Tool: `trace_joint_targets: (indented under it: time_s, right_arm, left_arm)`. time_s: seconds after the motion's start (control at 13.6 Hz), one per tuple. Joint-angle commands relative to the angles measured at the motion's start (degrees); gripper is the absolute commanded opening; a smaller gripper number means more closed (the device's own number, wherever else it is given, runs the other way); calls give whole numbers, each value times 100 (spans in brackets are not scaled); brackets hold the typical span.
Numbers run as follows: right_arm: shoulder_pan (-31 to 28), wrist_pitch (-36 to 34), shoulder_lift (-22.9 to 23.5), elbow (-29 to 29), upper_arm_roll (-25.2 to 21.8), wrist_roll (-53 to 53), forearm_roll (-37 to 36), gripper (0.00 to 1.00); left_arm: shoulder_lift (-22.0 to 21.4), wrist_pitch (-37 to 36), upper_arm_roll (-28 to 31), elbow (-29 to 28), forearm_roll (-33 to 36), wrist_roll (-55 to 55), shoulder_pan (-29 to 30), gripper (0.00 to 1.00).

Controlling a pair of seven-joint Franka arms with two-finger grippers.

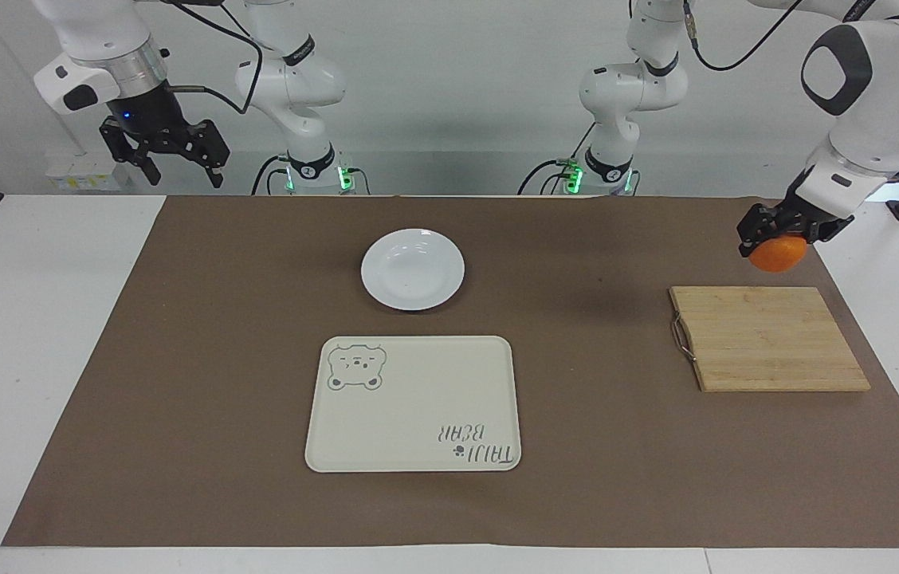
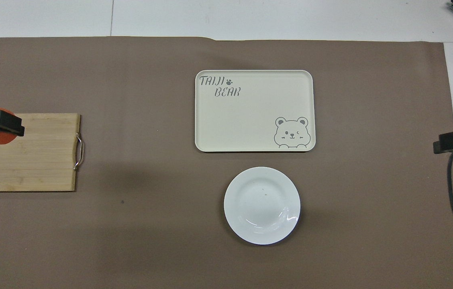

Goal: Place orange and plate with both arms
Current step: 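Lift the orange with the left gripper and carry it over the plate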

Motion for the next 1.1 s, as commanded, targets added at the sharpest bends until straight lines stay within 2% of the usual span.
trace_joint_targets:
  time_s: [0.0, 0.66, 1.03]
  right_arm:
    - [-4, -4, 16, 40, -32, 17, 92, 100]
    - [-4, -4, 16, 49, -32, 17, 92, 100]
    - [-4, -4, 16, 40, -32, 17, 92, 100]
  left_arm:
    - [-43, -114, -6, 25, 135, -672, -512, 0]
    - [-157, 114, -41, -291, 91, -3256, -2692, 0]
    - [10, 1001, -41, -827, 91, -4531, -3764, 0]
